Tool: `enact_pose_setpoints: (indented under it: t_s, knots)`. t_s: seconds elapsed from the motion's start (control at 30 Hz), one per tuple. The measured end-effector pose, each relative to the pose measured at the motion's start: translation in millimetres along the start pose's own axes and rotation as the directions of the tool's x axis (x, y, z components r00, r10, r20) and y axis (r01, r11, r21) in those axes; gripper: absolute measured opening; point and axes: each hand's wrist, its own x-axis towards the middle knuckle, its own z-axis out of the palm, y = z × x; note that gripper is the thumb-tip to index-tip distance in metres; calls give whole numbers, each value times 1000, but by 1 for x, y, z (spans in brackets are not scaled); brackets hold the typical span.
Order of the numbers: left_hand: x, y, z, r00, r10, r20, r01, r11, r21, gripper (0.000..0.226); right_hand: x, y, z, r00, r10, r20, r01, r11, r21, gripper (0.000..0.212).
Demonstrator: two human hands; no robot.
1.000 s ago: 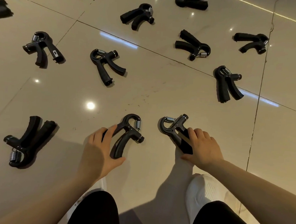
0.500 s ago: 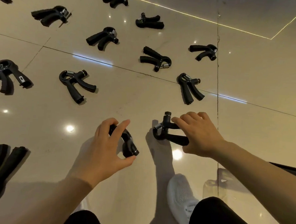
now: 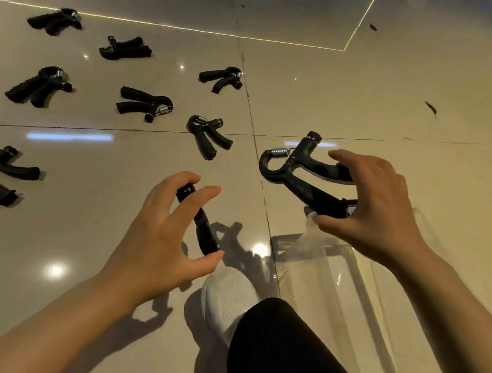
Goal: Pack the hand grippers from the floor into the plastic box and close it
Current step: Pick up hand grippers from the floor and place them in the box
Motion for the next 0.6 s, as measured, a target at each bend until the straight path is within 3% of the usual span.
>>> enact_pose_setpoints:
  t_s: [0.13, 0.27, 0.37, 0.6]
  knots:
    - [22, 37, 7, 984, 174, 26, -175, 983, 46, 74, -50, 51, -27, 999, 48, -13, -48, 999, -19, 85]
    - [30, 70, 24, 976, 211, 63, -215, 974, 69, 73, -109, 89, -36, 971, 227, -72, -217, 968, 126, 91]
    - [30, 83, 38, 960, 226, 165, -243, 966, 92, 73, -135, 100, -16, 942, 335, -2, -329, 926, 186, 92]
    - [45, 93, 55, 832, 399, 385, -501, 839, 214, 65, -125, 100, 34, 956, 187, 227, -189, 982, -10, 83]
